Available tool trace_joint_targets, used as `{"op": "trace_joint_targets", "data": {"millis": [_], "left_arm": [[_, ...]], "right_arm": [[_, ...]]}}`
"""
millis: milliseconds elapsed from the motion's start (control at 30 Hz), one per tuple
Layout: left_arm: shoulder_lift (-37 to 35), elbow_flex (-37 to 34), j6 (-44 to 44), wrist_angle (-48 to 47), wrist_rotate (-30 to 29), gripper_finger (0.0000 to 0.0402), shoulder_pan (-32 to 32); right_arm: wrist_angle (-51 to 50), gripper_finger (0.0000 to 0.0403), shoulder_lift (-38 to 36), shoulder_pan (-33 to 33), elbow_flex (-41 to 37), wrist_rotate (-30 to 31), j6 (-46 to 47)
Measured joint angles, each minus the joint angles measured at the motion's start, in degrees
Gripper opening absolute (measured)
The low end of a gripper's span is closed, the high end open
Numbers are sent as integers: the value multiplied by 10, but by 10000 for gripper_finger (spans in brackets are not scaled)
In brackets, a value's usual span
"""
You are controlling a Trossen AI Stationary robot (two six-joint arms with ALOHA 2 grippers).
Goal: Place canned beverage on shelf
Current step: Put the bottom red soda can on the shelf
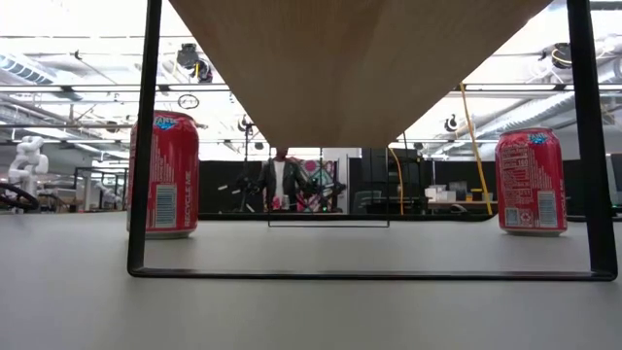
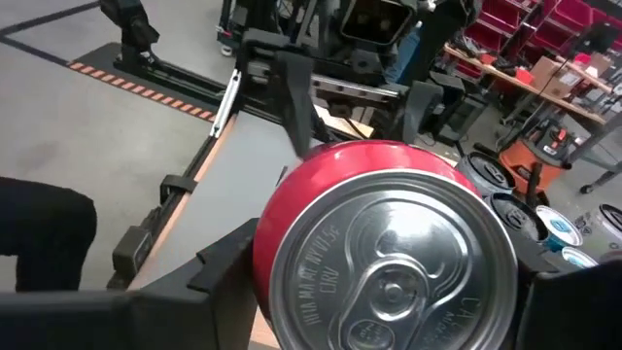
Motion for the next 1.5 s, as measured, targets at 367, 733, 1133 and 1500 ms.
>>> {"op": "trace_joint_targets", "data": {"millis": [367,733,1133,1500], "left_arm": [[19,-1,27,65,54,329,-2],[20,-1,46,84,62,329,4],[17,-1,61,90,121,329,15],[17,0,62,86,160,329,23]], "right_arm": [[48,242,33,-34,0,-2,-63],[122,243,41,-45,0,-33,-145],[155,244,41,-62,-1,-78,-193],[195,244,41,-94,-1,-143,-240]]}}
